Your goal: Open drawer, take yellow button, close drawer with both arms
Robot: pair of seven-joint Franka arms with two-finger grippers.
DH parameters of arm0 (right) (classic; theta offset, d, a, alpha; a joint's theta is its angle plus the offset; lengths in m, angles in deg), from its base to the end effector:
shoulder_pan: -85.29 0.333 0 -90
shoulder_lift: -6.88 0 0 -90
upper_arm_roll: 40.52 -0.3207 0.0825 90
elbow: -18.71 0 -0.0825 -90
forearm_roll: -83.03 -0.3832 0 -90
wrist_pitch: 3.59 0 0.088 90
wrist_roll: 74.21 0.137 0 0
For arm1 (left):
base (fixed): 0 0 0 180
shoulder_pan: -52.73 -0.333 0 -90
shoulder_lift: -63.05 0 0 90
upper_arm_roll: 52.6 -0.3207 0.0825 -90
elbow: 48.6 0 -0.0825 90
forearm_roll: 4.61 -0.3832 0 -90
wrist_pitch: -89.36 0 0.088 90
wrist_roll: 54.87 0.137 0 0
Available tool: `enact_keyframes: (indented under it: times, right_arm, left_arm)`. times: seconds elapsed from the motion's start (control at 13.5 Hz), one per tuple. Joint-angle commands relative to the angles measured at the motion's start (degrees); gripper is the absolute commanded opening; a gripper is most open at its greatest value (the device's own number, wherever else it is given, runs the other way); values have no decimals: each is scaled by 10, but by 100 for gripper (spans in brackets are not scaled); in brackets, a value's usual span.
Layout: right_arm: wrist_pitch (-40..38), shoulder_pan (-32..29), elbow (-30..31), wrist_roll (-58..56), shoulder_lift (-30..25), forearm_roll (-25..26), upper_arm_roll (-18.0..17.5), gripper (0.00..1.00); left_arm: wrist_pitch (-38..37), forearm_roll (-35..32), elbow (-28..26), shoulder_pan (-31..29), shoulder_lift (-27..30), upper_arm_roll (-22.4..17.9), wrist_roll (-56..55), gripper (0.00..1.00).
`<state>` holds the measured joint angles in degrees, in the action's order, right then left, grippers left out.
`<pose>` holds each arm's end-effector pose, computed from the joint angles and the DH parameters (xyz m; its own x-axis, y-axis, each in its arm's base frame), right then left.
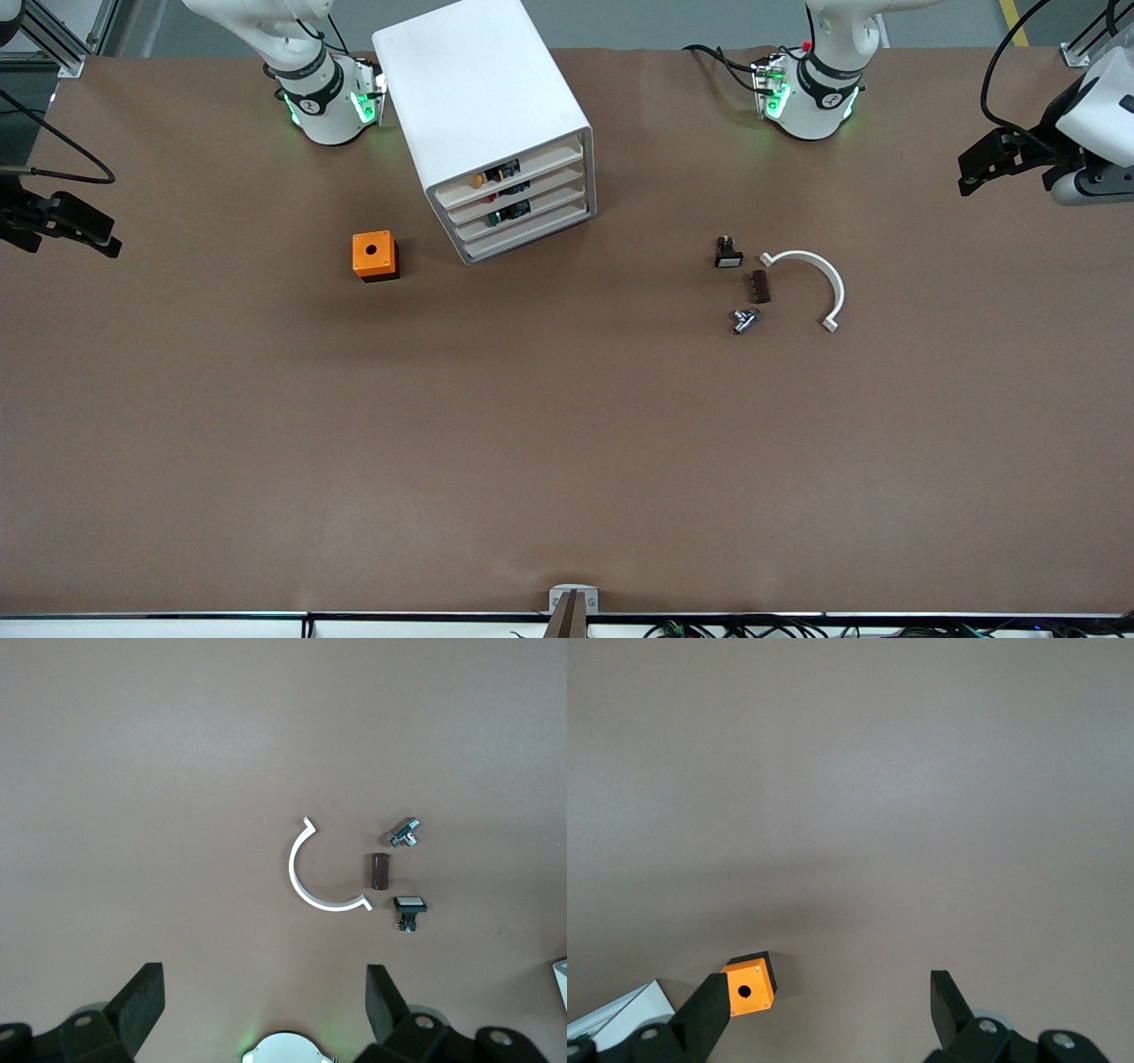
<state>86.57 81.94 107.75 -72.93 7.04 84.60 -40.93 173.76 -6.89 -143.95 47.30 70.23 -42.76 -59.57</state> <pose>0.5548 -0.0322 0.6059 0.9971 -0.0735 0.0174 -0.0739 -0.9969 0.0270 0.5000 -0.0381 0.6130 0.9980 0.0117 -0.0622 0.0076 -0.9978 -0.0664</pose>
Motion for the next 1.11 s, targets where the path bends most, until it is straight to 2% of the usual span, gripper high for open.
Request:
enact_keyframes:
  times: [0.0,0.22,0.37,0.66,1.03]
  right_arm:
    - [5,-7,13,-7,-15,0,-4,100]
    - [13,-7,11,-13,-12,4,-4,100]
    - [22,-9,11,-35,-12,0,-4,100]
    - [20,-11,10,-36,-12,-2,2,100]
    - [19,-11,10,-36,-8,-2,3,100]
  left_arm:
    - [-6,10,9,-4,-1,3,11,100]
    - [-6,12,26,0,-15,4,3,100]
    - [-6,12,46,2,-47,4,12,100]
    - [18,66,48,14,-82,5,-6,100]
    - [37,77,49,23,-159,9,-110,100]
